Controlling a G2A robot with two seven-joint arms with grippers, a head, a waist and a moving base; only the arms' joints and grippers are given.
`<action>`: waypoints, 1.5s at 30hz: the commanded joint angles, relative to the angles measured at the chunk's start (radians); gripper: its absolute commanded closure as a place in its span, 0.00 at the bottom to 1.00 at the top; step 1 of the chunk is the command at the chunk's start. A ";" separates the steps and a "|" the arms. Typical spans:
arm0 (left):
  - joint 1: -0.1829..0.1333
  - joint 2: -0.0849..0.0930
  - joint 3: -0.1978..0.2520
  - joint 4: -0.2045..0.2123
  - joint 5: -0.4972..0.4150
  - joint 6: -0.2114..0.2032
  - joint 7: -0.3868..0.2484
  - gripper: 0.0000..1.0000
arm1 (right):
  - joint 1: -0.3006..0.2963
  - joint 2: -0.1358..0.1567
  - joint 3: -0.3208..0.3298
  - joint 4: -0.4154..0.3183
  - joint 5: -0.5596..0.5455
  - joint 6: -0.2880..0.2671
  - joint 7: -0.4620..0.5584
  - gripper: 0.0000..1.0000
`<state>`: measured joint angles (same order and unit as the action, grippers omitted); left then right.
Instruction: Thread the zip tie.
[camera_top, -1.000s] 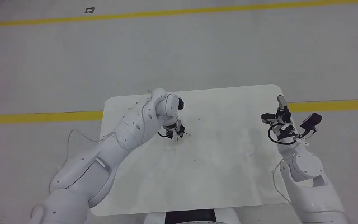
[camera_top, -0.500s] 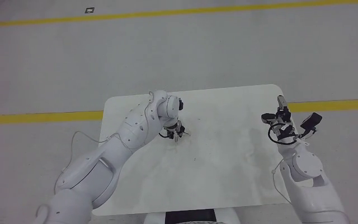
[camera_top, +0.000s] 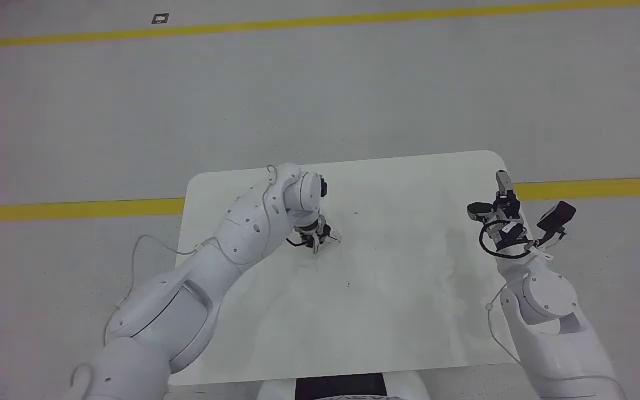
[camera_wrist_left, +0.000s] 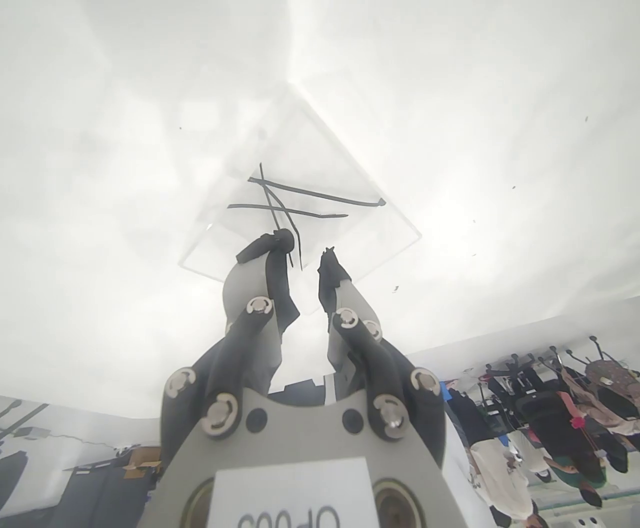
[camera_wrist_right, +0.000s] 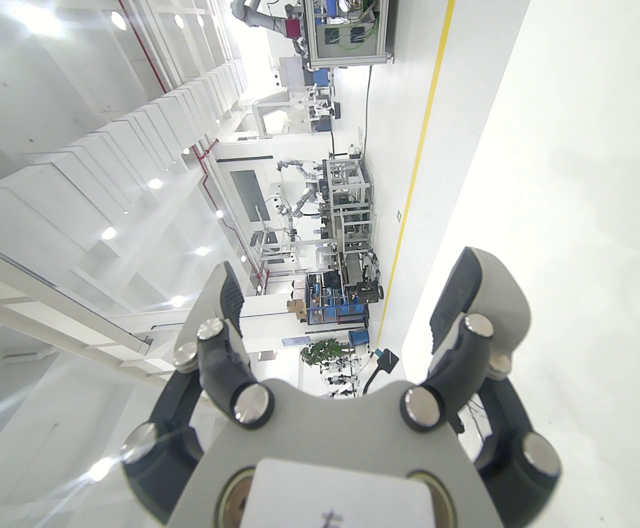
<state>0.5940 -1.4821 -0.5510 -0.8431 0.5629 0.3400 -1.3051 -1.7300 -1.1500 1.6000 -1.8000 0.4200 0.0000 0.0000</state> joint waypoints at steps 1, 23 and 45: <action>0.001 -0.003 0.002 0.008 -0.001 0.000 0.007 0.85 | 0.000 0.000 0.000 0.000 0.000 0.000 0.000 0.00; -0.008 -0.025 0.056 0.062 0.015 0.000 0.043 0.81 | 0.000 0.000 0.000 0.000 0.000 0.000 0.000 0.00; -0.026 -0.066 0.098 0.163 -0.002 -0.024 0.083 0.81 | 0.000 0.000 0.000 0.000 0.000 0.000 0.000 0.00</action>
<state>0.5694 -1.5467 -0.4539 -0.6850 0.5626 0.3178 -1.2239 -1.7300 -1.1500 1.6000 -1.8000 0.4200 0.0000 0.0000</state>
